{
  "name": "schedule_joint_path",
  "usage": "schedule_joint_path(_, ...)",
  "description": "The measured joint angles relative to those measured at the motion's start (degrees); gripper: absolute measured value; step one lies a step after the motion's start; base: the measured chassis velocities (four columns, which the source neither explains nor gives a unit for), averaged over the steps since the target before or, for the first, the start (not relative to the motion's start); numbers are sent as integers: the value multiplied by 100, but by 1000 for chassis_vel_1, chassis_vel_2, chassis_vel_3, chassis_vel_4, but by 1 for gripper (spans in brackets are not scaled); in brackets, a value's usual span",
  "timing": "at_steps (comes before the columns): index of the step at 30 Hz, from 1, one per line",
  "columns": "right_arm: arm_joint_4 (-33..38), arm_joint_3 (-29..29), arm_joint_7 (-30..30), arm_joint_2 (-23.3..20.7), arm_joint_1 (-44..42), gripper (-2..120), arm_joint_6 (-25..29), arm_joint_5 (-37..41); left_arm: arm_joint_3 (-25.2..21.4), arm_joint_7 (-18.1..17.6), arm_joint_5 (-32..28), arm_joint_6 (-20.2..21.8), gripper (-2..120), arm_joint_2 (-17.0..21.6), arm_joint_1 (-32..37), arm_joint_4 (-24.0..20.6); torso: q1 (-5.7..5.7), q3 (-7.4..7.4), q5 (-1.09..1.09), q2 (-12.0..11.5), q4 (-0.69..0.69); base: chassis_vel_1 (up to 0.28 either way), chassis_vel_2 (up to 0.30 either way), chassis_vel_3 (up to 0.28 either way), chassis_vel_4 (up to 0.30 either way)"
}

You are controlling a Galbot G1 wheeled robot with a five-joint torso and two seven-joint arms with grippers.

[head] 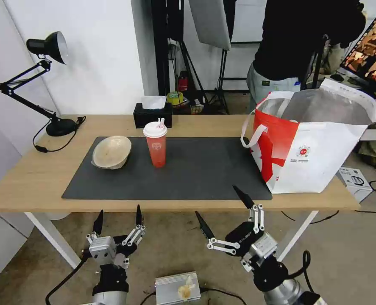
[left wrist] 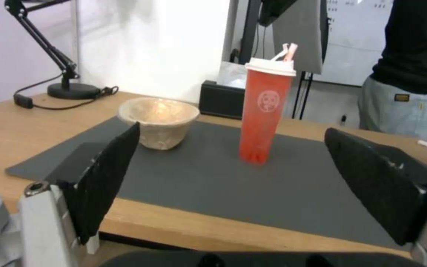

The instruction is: Pick up the trash from the table and place it into the takeout bag.

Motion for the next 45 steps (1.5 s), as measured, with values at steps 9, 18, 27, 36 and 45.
schedule_joint_path(9,18,-108,-83,-321,759,100,-381,581,-8,267,243,-196,100,-122,163,-62,0,0,-1,0,0,0,0,0,0)
schedule_joint_path(18,-243,-533,-121,-428,1545,100,-784,1057,4,341,351,-233,100,-317,193,-44,0,0,0,0,0,0,0,0,0)
schedule_joint_path(27,-387,-723,124,-257,1773,100,-1330,1010,13,344,495,-263,100,-375,294,-39,0,0,-1,0,0,0,0,0,0)
schedule_joint_path(36,-294,-746,316,-91,1789,100,-1969,1056,23,344,549,-311,100,-377,383,-80,0,0,-1,0,0,0,0,0,0)
schedule_joint_path(45,-510,-860,318,222,2064,100,-2398,1229,17,341,580,-316,100,-376,449,-138,0,0,-1,0,0,0,0,0,0)
